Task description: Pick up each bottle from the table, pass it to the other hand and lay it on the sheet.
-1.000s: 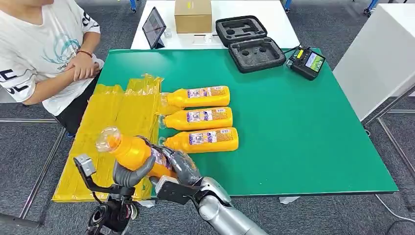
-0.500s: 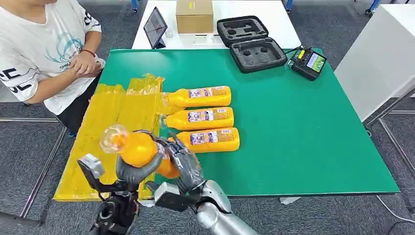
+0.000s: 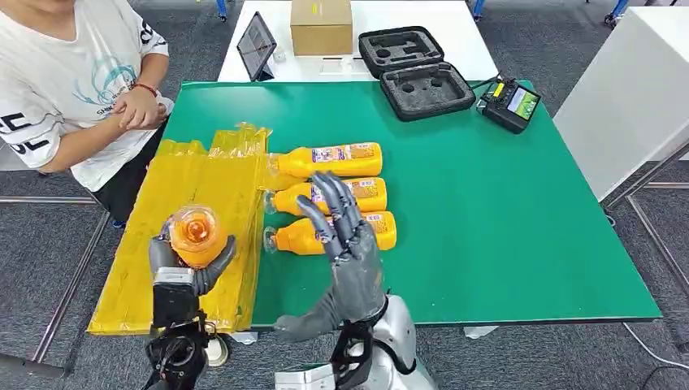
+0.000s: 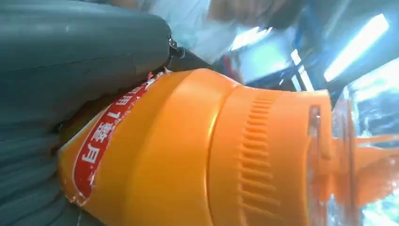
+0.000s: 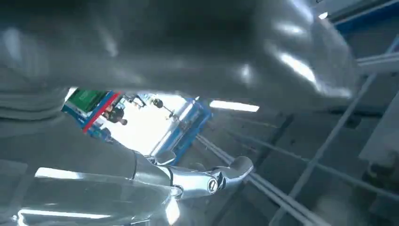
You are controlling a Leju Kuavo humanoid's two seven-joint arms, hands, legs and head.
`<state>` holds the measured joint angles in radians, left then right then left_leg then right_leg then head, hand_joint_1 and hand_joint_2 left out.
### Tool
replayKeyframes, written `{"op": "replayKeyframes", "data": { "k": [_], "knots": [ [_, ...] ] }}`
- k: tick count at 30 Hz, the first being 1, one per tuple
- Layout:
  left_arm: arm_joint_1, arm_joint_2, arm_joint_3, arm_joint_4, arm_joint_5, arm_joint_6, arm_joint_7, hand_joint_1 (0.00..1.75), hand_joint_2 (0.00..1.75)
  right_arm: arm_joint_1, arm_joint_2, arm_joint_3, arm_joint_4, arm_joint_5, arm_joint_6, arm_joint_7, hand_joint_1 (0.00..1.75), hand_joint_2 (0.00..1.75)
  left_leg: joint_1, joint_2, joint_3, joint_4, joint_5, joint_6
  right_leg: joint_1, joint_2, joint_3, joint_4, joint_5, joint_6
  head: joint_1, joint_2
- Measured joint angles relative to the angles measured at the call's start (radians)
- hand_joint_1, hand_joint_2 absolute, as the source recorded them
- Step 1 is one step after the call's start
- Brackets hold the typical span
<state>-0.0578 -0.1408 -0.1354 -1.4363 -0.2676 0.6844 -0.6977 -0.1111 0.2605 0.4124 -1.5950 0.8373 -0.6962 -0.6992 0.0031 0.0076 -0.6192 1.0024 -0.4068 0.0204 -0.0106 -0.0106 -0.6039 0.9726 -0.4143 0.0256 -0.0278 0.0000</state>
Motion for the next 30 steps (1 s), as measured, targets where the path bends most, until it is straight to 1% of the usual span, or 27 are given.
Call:
{"op": "replayKeyframes", "data": {
  "k": [4,7,11,13,15,17,19,23,28,29,30],
  "knots": [
    [-0.025,-0.013,0.096,-0.002,-0.359,0.009,-0.002,1.75,1.75,0.006,0.000,-0.005,-0.039,-0.013,0.000,0.000,0.00,0.00,0.000,0.000,0.000,0.000,0.001,0.000,0.000,0.000,0.000,0.000,0.000,0.000,0.000,0.000],
    [-0.090,-0.030,0.225,0.005,-0.638,0.010,-0.002,1.75,1.75,0.006,0.000,-0.004,-0.060,-0.017,0.000,0.000,0.00,0.00,0.001,0.000,0.000,0.000,0.001,-0.001,0.000,0.000,0.000,0.000,0.000,0.000,0.000,0.000],
    [-0.185,-0.035,0.357,0.060,-0.803,0.010,0.006,1.75,1.75,0.004,0.000,-0.001,-0.062,-0.031,0.000,0.000,0.00,0.00,0.001,0.000,0.000,0.000,0.002,-0.001,0.001,0.000,0.000,0.000,0.001,-0.001,0.000,0.000],
    [-0.235,-0.033,0.398,0.111,-0.916,0.011,0.046,1.75,1.75,0.003,0.000,0.001,-0.062,-0.046,0.000,0.000,0.00,0.00,0.001,0.000,0.000,0.000,0.003,-0.001,0.001,-0.001,0.001,0.000,0.001,-0.001,0.000,0.000],
    [-0.285,-0.007,0.399,0.201,-1.040,0.010,0.147,1.75,1.75,0.001,-0.001,0.006,-0.060,-0.060,0.000,0.000,0.00,0.00,0.001,-0.001,0.000,0.000,0.003,-0.001,0.001,-0.001,0.001,0.000,0.001,-0.001,0.000,0.000],
    [-0.336,0.032,0.362,0.317,-1.167,-0.004,0.288,1.75,1.75,-0.003,-0.003,0.016,-0.056,-0.074,0.000,0.000,0.00,0.00,0.001,0.000,0.000,0.000,0.003,-0.001,0.000,0.000,0.001,0.000,0.001,-0.001,0.000,0.000],
    [-0.382,0.071,0.307,0.433,-1.235,-0.057,0.371,1.75,1.75,-0.012,-0.006,0.031,-0.045,-0.089,0.001,0.000,0.00,0.00,0.001,0.000,0.000,0.000,0.003,-0.001,0.000,0.000,0.000,0.000,0.001,-0.001,0.000,0.000],
    [-0.450,0.129,0.205,0.641,-1.262,-0.174,0.421,1.75,1.75,-0.032,-0.006,0.055,-0.013,-0.111,0.001,0.000,0.00,0.00,0.001,0.000,0.000,0.000,0.003,-0.001,0.000,0.000,0.000,0.001,0.001,0.000,0.000,0.000],
    [-0.493,0.151,0.135,0.810,-1.250,-0.248,0.425,1.75,1.75,-0.046,-0.006,0.076,0.023,-0.123,0.001,0.000,0.00,0.00,0.001,0.000,0.000,0.000,0.003,-0.001,0.000,0.000,0.000,0.001,0.001,0.000,0.000,0.000],
    [-0.502,0.153,0.129,0.827,-1.248,-0.248,0.425,1.75,1.75,-0.047,-0.006,0.078,0.029,-0.124,0.001,0.000,0.00,1.75,0.001,0.000,0.000,0.000,0.003,-0.001,0.000,0.000,0.001,0.001,0.001,0.000,0.000,0.000],
    [-0.513,0.154,0.122,0.844,-1.244,-0.251,0.424,1.75,1.75,-0.049,-0.006,0.079,0.033,-0.124,0.001,0.000,0.00,1.75,0.001,-0.001,0.000,0.000,0.003,-0.001,0.000,-0.001,0.001,0.001,0.001,0.000,0.000,0.000]
  ]
}}
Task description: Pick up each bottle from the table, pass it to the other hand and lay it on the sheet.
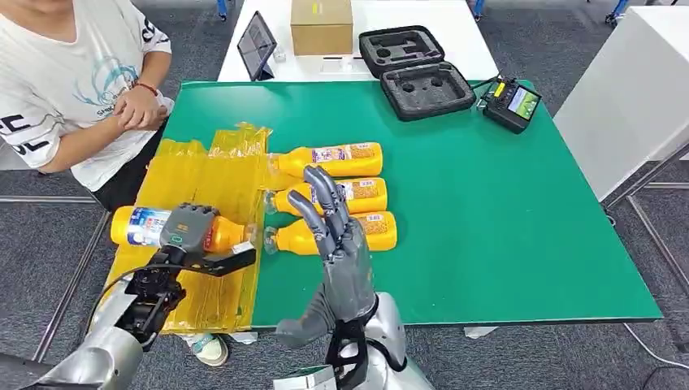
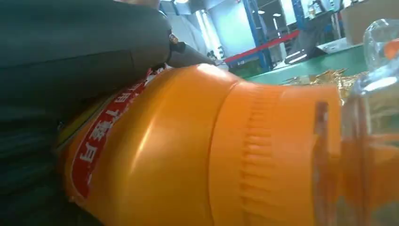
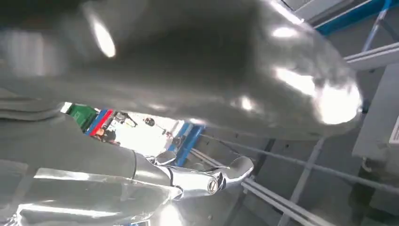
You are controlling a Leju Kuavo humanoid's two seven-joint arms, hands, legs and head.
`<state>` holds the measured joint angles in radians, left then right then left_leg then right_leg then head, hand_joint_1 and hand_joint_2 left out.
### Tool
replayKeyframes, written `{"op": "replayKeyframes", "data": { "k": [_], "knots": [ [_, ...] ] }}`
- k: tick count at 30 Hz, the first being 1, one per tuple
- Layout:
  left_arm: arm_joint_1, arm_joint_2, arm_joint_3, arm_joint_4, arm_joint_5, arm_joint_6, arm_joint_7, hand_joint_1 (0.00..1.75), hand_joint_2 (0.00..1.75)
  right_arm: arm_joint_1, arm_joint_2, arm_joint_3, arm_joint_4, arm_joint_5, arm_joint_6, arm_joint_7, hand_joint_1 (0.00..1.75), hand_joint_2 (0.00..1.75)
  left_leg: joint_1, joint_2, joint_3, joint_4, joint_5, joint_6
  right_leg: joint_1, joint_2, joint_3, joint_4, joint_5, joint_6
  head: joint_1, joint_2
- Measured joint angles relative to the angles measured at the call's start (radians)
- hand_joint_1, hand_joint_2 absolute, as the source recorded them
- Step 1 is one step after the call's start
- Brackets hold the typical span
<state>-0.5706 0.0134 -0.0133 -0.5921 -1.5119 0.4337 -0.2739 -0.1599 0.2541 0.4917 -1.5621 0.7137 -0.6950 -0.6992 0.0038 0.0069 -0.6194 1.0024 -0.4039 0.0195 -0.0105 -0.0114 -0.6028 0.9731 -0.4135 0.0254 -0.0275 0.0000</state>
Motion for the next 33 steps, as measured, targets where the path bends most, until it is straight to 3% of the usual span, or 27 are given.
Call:
{"op": "replayKeyframes", "data": {
  "k": [8,9,10,11,18,19,26,33],
  "knots": [
    [-0.027,0.019,-0.013,0.064,0.054,-0.052,-0.022,1.75,1.75,-0.002,-0.001,0.005,0.028,0.005,0.000,0.000,0.00,1.75,0.000,0.001,0.006,-0.001,-0.001,0.000,0.000,0.001,0.005,0.000,0.000,0.000,0.000,0.000],
    [-0.028,0.019,-0.014,0.066,0.059,-0.053,-0.024,1.33,1.75,-0.002,-0.001,0.006,0.030,0.005,0.000,0.000,0.00,1.75,0.000,0.001,0.006,-0.001,0.000,0.000,0.000,0.001,0.005,0.000,0.000,0.000,0.000,0.000],
    [-0.030,0.019,-0.015,0.070,0.063,-0.060,-0.024,0.21,1.75,-0.002,-0.002,0.007,0.033,0.005,0.000,0.000,0.00,1.75,0.000,0.001,0.007,-0.001,0.000,0.000,0.000,0.001,0.006,0.000,0.000,0.000,0.000,0.000],
    [-0.033,0.019,-0.015,0.071,0.071,-0.066,-0.024,0.03,1.75,-0.002,-0.002,0.008,0.035,0.006,0.000,0.000,0.00,1.75,0.000,0.001,0.007,-0.001,0.000,0.000,0.000,0.001,0.006,0.000,0.000,0.000,0.000,0.000],
    [-0.052,0.022,-0.011,0.080,0.153,-0.140,-0.050,0.00,1.75,-0.002,-0.002,0.008,0.048,0.006,0.000,0.000,0.00,1.75,0.000,0.000,0.008,-0.001,0.000,0.000,0.000,0.000,0.008,0.000,0.000,0.000,0.000,0.000],
    [-0.054,0.023,-0.010,0.081,0.162,-0.151,-0.056,0.00,0.00,-0.002,-0.002,0.008,0.051,0.005,0.000,0.000,0.00,1.75,0.000,0.000,0.008,-0.001,0.000,0.000,0.000,0.000,0.008,0.000,0.000,0.000,0.000,0.000],
    [-0.080,0.032,0.024,0.089,0.356,-0.391,-0.157,0.00,0.00,-0.003,-0.002,0.009,0.073,-0.002,0.000,0.000,0.00,1.75,0.000,0.000,0.010,-0.001,0.000,0.000,0.000,0.000,0.011,0.000,0.000,0.000,-0.001,0.000],
    [-0.085,0.037,0.033,0.089,0.375,-0.417,-0.165,0.00,0.00,-0.003,-0.002,0.009,0.087,-0.002,0.000,0.000,0.00,1.75,0.000,0.000,0.013,-0.001,0.000,-0.001,0.000,0.000,0.013,0.000,0.000,0.000,0.000,0.000]
  ]
}}
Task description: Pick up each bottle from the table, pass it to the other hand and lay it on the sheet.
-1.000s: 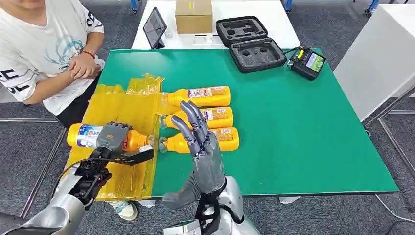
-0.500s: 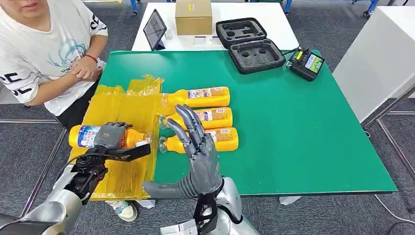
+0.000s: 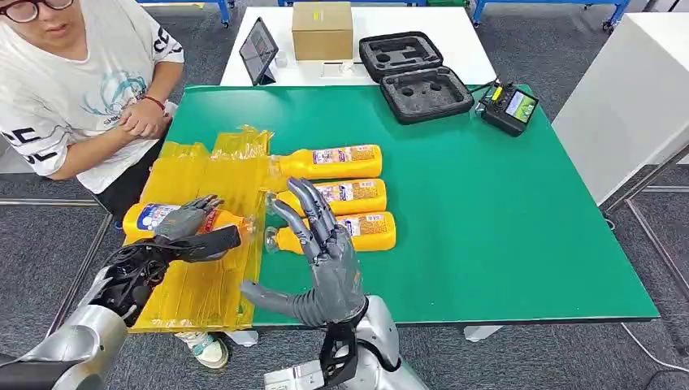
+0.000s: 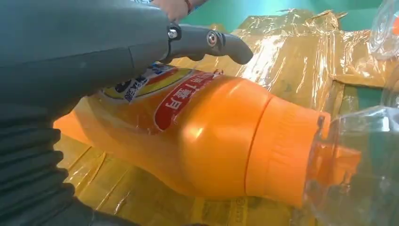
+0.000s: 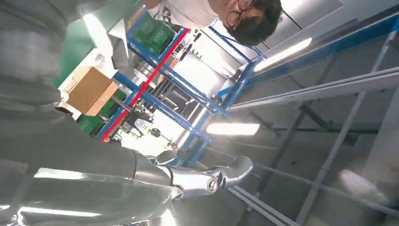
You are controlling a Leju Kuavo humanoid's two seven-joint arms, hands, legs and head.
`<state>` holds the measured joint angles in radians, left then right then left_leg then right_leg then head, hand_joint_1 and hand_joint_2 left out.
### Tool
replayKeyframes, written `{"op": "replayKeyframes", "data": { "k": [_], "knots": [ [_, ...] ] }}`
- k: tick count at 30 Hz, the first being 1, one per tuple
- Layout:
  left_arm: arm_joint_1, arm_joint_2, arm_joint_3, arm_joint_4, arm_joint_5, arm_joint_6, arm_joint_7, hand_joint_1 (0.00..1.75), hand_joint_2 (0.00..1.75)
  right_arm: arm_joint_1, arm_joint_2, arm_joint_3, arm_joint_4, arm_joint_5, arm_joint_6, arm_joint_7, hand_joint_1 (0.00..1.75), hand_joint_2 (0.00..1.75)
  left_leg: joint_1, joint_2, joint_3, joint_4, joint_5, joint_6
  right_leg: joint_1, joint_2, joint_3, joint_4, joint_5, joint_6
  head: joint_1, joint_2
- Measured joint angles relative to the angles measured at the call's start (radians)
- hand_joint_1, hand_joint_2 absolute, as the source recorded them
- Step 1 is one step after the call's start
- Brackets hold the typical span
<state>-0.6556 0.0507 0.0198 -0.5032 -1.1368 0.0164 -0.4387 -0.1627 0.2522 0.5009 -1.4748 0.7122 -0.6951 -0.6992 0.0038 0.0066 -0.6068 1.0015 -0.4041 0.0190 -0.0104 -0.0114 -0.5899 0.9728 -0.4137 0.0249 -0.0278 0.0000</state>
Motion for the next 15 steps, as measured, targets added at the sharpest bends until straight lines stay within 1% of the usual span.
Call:
{"op": "replayKeyframes", "data": {
  "k": [7,9,12,15],
  "knots": [
    [-0.001,0.002,0.009,0.004,0.008,-0.003,-0.003,0.00,0.00,0.000,0.000,0.000,0.006,0.001,0.000,0.000,0.00,1.75,0.000,0.000,0.001,0.000,0.000,0.000,0.000,0.000,0.001,0.000,0.000,0.000,0.000,0.000],
    [-0.008,0.002,0.011,0.006,0.048,-0.038,-0.016,0.00,0.00,0.000,0.000,0.000,0.008,0.004,0.000,0.000,0.00,1.75,0.000,0.000,0.001,0.000,0.000,0.000,0.000,0.000,0.001,0.000,0.000,0.000,0.000,0.000],
    [-0.025,0.003,0.023,0.008,0.150,-0.142,-0.042,0.00,0.00,0.000,0.000,-0.001,0.012,0.007,0.000,0.000,0.00,1.75,0.000,-0.001,0.002,0.000,0.000,0.000,0.000,0.000,0.002,0.000,0.000,0.000,0.000,0.000],
    [-0.041,0.004,0.053,0.016,0.281,-0.285,-0.061,0.00,0.00,0.000,0.000,-0.001,0.020,0.007,0.000,0.000,0.00,1.75,0.000,-0.001,0.003,0.000,0.000,0.000,0.000,0.000,0.003,0.000,0.000,0.000,0.000,0.000]
  ]
}}
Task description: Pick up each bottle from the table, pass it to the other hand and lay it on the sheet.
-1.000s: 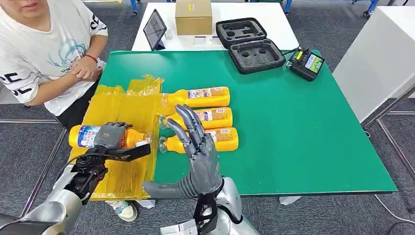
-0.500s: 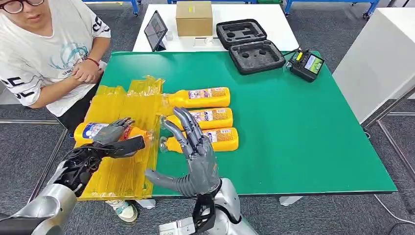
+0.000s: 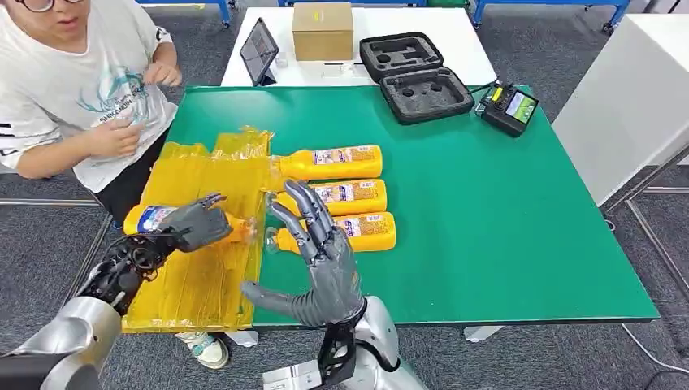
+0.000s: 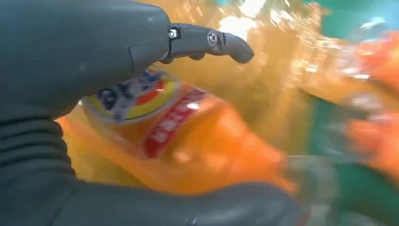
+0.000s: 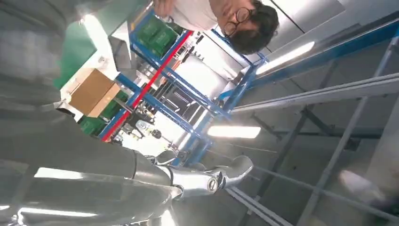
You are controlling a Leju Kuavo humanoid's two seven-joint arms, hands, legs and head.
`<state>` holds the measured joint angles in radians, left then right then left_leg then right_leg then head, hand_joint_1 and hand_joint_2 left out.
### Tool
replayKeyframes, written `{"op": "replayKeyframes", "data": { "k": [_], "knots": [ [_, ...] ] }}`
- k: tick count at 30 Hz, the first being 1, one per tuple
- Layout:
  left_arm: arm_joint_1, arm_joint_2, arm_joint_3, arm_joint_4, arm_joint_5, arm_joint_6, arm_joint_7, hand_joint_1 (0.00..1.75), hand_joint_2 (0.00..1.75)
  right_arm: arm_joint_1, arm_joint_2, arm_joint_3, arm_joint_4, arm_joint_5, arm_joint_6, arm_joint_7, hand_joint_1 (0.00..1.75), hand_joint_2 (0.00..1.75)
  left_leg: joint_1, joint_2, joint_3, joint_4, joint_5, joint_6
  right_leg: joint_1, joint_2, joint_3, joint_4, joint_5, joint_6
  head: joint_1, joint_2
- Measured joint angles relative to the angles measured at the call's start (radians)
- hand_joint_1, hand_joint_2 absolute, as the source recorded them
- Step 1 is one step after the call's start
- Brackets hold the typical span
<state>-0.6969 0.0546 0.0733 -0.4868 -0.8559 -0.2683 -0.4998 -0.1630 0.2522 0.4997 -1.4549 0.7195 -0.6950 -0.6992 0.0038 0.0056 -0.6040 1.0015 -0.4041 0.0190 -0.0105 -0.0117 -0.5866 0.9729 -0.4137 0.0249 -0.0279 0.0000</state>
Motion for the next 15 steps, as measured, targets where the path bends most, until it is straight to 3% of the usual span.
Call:
{"op": "replayKeyframes", "data": {
  "k": [4,9,15],
  "knots": [
    [-0.007,0.000,0.062,0.011,0.193,-0.135,0.010,0.00,0.00,0.001,0.000,-0.003,0.012,0.014,0.000,0.000,0.00,1.75,0.000,0.000,0.001,0.000,0.000,0.000,0.000,0.000,0.000,0.000,0.000,0.000,0.000,0.000],
    [0.025,-0.026,0.240,0.013,0.597,0.045,-0.068,0.00,0.00,0.010,0.000,-0.008,0.029,0.038,0.000,0.001,0.00,1.75,0.000,0.002,-0.003,0.001,0.000,0.000,0.000,0.001,-0.005,0.000,0.001,0.000,0.001,0.000],
    [0.054,-0.047,0.357,-0.020,0.714,0.068,-0.089,0.00,0.00,0.011,0.000,-0.013,0.056,0.047,0.000,0.001,0.00,1.75,0.000,0.002,-0.006,0.001,0.001,0.000,0.000,0.000,-0.007,0.000,0.000,0.000,0.000,0.000]
  ]
}}
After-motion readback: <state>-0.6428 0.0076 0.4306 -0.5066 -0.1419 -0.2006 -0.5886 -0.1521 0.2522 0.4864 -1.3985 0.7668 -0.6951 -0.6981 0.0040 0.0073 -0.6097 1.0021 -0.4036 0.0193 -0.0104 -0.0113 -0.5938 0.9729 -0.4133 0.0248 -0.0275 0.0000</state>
